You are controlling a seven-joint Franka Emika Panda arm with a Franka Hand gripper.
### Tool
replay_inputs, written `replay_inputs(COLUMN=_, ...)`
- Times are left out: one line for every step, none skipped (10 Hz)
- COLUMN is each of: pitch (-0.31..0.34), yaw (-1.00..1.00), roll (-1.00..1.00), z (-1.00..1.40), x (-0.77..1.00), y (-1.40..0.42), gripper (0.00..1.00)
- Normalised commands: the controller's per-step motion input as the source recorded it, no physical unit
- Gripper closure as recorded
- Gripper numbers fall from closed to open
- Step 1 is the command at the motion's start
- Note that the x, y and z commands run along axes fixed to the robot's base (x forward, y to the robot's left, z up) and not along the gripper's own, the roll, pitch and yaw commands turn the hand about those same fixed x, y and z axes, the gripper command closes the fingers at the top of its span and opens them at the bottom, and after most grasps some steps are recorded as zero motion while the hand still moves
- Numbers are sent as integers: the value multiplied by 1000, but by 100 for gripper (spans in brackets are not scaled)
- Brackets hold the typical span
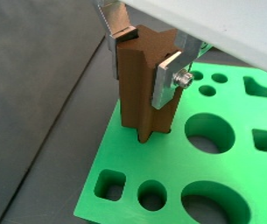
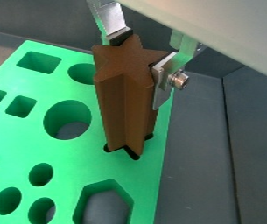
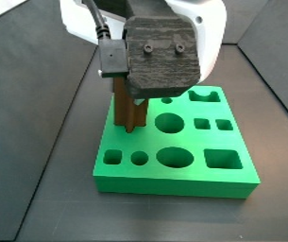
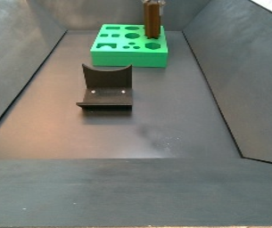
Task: Pick up the star object. Move up. Place the star object on the fixture. Regrasp the star object. Move to above the board. Insert the star object.
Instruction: Insert the star object.
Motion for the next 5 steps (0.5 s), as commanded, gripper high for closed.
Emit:
replay_inputs(pitch=0, yaw=-371, roll=17, z=-489, x=3, y=-49, gripper=100)
replay_inputs(pitch=0, yaw=-357, roll=31, z=-489, x=151, y=0, gripper=100)
replay_inputs(pitch=0, yaw=-280, roll=11, z=-506, x=366, y=0, gripper=100)
replay_inputs(pitch=3, yaw=-243, roll=7, z=-534, x=349, y=0, gripper=100)
replay_inputs(pitch=0, yaw=-49, roll=10, z=-531, x=183, y=0, gripper=100)
